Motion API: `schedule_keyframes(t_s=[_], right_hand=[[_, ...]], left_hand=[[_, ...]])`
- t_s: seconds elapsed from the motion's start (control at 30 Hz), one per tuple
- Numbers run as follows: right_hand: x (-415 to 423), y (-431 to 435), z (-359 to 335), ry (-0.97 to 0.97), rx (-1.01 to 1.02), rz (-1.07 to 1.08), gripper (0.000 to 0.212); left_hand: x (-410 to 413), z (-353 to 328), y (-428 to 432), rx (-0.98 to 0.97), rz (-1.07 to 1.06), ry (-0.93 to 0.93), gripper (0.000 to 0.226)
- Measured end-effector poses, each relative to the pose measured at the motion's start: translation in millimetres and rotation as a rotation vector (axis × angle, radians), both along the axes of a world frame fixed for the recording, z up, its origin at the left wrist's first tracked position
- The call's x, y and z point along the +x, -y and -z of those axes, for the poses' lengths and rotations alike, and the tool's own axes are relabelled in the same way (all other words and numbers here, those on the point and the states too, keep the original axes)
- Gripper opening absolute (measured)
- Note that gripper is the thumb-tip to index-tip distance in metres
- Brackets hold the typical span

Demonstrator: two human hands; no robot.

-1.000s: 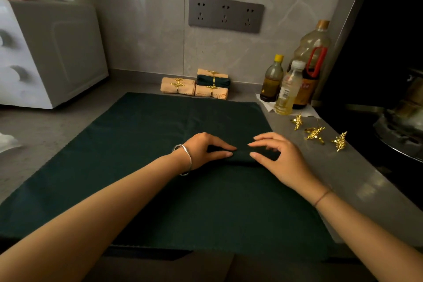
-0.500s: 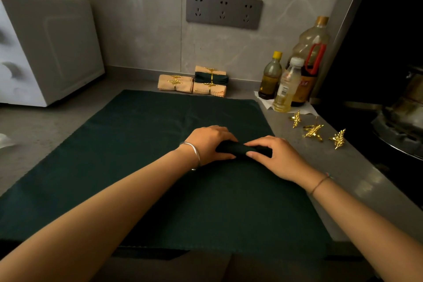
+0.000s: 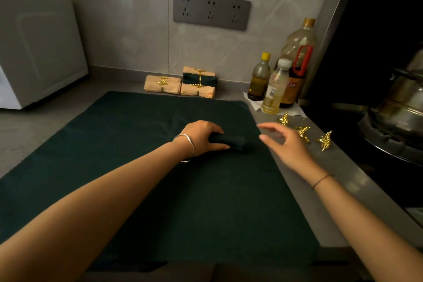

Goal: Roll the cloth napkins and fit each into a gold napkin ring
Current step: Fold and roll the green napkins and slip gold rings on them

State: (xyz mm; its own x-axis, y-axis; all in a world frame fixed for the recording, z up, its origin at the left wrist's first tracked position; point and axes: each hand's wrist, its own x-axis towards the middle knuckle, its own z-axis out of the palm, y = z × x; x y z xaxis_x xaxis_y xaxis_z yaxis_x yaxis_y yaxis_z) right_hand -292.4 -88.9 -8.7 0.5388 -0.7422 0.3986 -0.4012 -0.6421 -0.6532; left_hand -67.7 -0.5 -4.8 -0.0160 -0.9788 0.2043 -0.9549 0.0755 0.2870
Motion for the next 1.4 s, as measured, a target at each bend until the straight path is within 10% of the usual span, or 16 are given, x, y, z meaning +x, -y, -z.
schedule_keyframes(t_s=[0.23, 0.57, 0.77, 1.03, 1.4], right_hand=[[-55.5, 50.6, 10.7, 0.049, -0.172, 0.613, 0.038], [-37.7, 72.5, 21.1, -0.205, -0.067, 0.726, 0.030], [-24.8, 58.1, 8.1, 0.044, -0.070, 0.477, 0.019], [33.0, 0.8, -34.0, 0.008, 0.408, -0.258, 0.025], [60.9, -8.5, -18.4, 0.410, 0.783, -0.205, 0.033]], left_hand=[[-25.2, -8.5, 24.9, -0.064, -0.006, -0.022, 0.037], [-45.6, -7.4, 34.6, -0.104, -0.011, -0.134, 0.030], [-31.5, -10.2, 21.5, -0.182, -0.038, -0.179, 0.035], [9.0, -8.5, -9.0, -0.315, -0.149, -0.216, 0.039], [26.4, -10.9, -16.8, -0.273, -0.116, -0.166, 0.035]])
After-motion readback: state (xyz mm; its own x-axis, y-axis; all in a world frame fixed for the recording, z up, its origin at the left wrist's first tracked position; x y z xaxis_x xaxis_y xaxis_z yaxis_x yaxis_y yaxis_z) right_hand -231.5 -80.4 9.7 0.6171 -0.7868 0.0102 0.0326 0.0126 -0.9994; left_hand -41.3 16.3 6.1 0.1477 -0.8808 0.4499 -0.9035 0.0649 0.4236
